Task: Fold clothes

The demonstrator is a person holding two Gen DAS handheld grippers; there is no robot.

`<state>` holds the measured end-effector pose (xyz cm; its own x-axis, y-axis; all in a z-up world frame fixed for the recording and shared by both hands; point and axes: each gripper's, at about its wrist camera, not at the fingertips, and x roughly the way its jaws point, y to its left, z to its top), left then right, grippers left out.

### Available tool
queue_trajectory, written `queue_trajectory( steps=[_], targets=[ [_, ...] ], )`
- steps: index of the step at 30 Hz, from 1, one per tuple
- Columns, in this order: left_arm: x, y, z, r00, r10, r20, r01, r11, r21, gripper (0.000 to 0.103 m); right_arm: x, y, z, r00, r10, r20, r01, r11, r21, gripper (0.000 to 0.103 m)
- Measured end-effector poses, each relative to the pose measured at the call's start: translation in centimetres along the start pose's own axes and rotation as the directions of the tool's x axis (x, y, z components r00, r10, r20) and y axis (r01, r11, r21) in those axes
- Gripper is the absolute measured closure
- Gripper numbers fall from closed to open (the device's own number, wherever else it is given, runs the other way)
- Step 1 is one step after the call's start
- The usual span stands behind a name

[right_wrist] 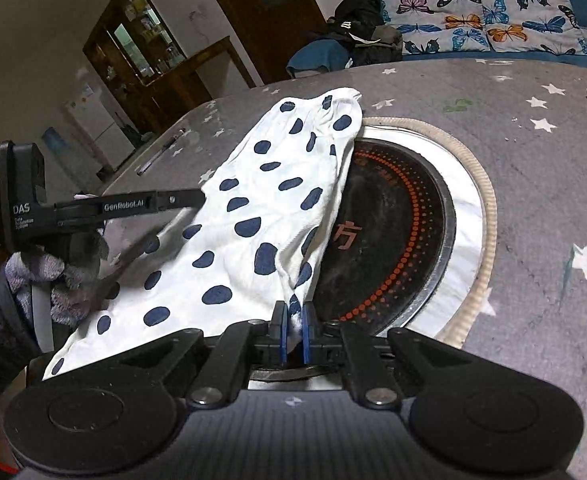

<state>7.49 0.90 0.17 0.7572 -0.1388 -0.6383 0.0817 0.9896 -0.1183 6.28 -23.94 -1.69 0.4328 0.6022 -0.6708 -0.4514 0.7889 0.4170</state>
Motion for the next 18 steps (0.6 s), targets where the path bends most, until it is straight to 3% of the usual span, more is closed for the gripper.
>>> queue_trajectory(
  steps=[6, 8, 10, 14, 18],
  targets=[
    [1.4, -0.4, 1.0, 1.0, 0.009, 0.009, -0.01, 0.999, 0.047, 0.077, 0.2, 0.3, 0.1, 1.0, -0.014, -0.004, 0.014, 1.0, -0.007, 0.096],
    [2.0, -0.6, 1.0, 1.0, 0.006, 0.001, -0.006, 0.997, 0.075, 0.095, 0.2, 0.4, 0.2, 1.0, -0.018, -0.005, 0.018, 1.0, -0.009, 0.096],
    [2.3, -0.6, 1.1, 1.0, 0.026, 0.0, -0.026, 0.996, 0.09, 0.101, 0.2, 0.5, 0.2, 1.0, -0.027, -0.003, 0.027, 1.0, -0.01, 0.096],
    [1.2, -0.3, 1.8, 0.994, 0.069, 0.081, -0.076, 0.993, 0.086, 0.102, 0.1, 0.5, 0.0, 0.999, -0.044, 0.003, 0.044, 0.999, -0.01, 0.097],
    [2.2, 0.2, 1.8, 0.996, 0.078, 0.048, -0.082, 0.992, 0.099, 0.102, 0.1, 0.3, -0.1, 0.999, -0.045, 0.008, 0.045, 0.999, -0.005, 0.097]
  ],
)
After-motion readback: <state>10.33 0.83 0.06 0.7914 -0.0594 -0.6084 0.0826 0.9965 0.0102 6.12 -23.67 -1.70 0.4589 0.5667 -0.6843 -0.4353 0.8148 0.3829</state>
